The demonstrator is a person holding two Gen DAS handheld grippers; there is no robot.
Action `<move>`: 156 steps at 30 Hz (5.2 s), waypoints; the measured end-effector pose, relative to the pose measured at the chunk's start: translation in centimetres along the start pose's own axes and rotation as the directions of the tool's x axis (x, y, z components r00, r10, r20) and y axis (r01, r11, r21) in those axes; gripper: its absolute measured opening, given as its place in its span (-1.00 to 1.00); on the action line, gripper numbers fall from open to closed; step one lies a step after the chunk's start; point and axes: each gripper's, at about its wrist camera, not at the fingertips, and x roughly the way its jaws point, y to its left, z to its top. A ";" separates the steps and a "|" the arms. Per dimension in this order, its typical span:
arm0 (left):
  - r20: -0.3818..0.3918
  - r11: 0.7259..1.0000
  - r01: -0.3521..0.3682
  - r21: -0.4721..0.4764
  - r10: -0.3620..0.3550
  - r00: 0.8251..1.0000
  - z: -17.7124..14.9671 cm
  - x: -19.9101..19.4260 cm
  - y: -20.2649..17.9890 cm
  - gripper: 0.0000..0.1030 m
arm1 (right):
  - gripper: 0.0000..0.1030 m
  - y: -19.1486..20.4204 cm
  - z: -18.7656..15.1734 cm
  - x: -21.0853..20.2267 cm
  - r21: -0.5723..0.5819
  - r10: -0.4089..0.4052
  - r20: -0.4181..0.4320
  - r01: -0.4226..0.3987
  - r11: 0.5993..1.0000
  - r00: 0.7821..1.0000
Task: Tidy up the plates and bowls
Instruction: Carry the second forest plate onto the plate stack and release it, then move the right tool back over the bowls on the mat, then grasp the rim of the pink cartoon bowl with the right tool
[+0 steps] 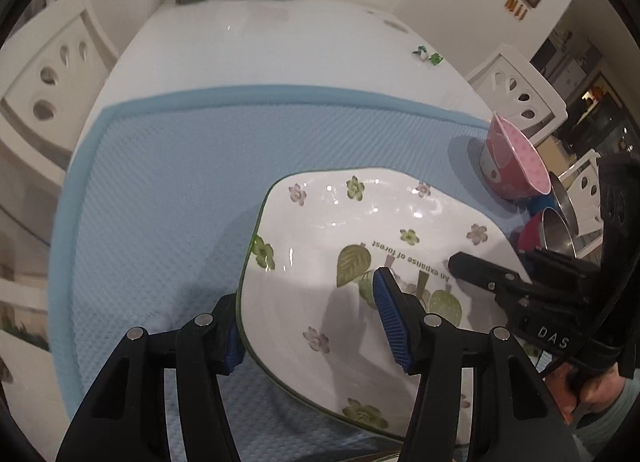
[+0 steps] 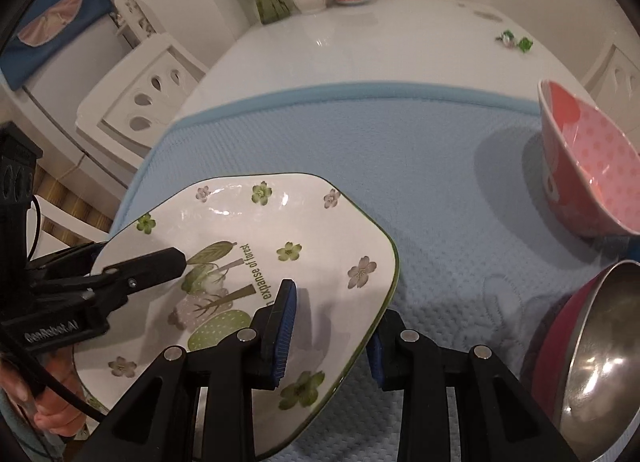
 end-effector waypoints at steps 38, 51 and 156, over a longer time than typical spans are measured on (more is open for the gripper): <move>0.125 1.000 -0.006 0.023 0.003 0.992 -15.9 -14.8 -0.8 -0.46 | -0.41 8.8 -14.7 -12.8 -0.252 0.088 0.078 -0.066 0.966 0.993; -0.016 0.998 -0.006 -0.059 0.005 1.000 -21.5 -11.5 0.5 -0.46 | -0.41 8.7 -20.4 -10.6 -0.242 0.071 -0.028 -0.076 0.967 0.997; -0.155 0.982 0.129 -0.138 -0.150 0.977 10.1 13.6 -20.1 -0.64 | -0.69 -24.9 9.9 -3.4 0.025 -0.066 -0.122 0.069 0.997 0.990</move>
